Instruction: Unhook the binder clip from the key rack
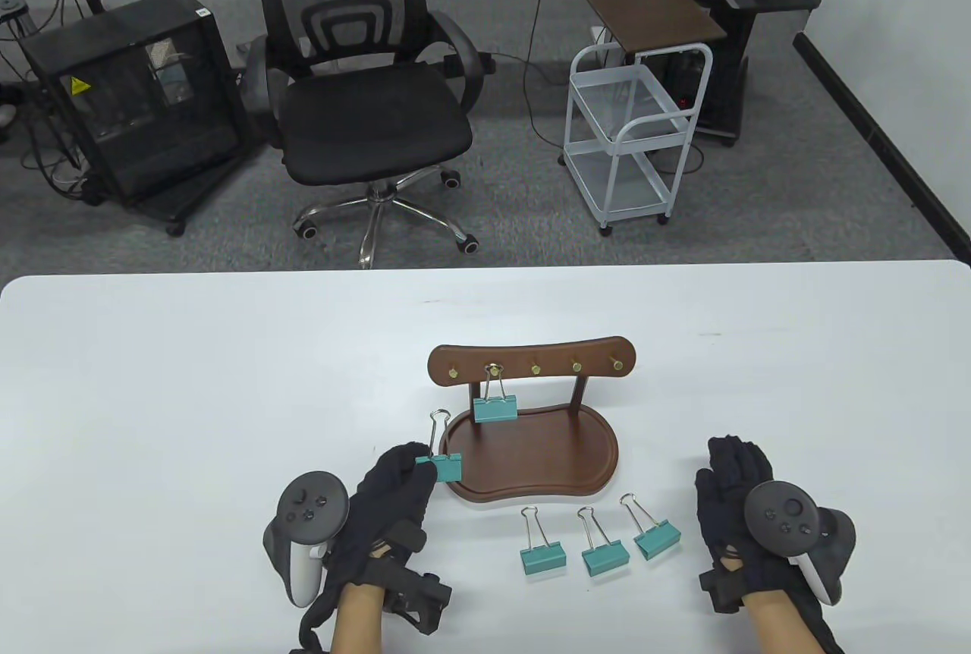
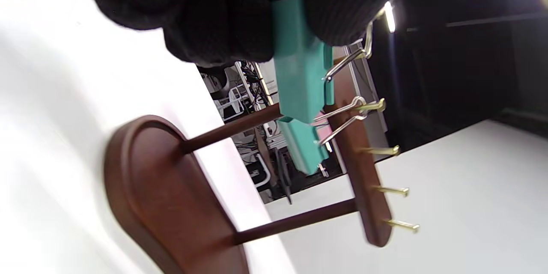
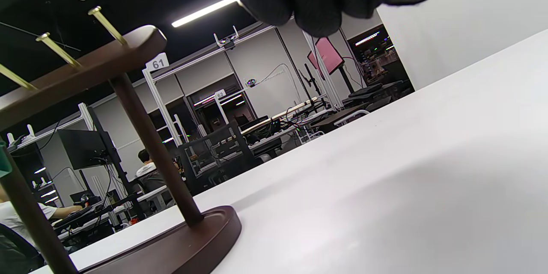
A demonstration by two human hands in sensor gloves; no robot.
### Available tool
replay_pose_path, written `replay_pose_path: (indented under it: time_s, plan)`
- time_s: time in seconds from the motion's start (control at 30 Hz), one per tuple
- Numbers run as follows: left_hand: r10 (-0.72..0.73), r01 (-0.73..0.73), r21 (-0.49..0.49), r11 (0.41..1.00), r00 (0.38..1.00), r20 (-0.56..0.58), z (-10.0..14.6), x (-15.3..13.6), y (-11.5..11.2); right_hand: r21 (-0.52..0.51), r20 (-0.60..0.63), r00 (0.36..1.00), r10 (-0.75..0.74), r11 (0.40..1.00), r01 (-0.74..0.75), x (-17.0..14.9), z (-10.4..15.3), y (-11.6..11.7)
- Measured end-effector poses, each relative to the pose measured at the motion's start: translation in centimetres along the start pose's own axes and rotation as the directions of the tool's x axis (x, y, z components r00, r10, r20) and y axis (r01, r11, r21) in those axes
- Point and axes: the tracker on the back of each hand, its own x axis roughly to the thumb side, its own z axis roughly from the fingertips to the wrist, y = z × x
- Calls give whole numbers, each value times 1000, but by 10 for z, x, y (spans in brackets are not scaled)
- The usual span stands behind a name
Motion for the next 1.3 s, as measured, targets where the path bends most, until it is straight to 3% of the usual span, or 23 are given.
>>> replay_pose_path:
  time_s: [0.2,0.47,0.73,1.3]
  plan:
    - [-257,254,-41,966,963,-78,1,0,-1,1,1,1000,0,1000,0,1,0,0]
    - [-520,463,-267,845,830,-203,-3,-9,-14,8,9,1000,2,1000,-2,3,0,2]
    - [-616,515,-370,774,749,-245,-6,-16,-25,5,5,1000,-6,1000,6,2,0,1]
    - [-696,596,-376,710,674,-246,-8,-17,-33,3,5,1000,-10,1000,10,2,1,0]
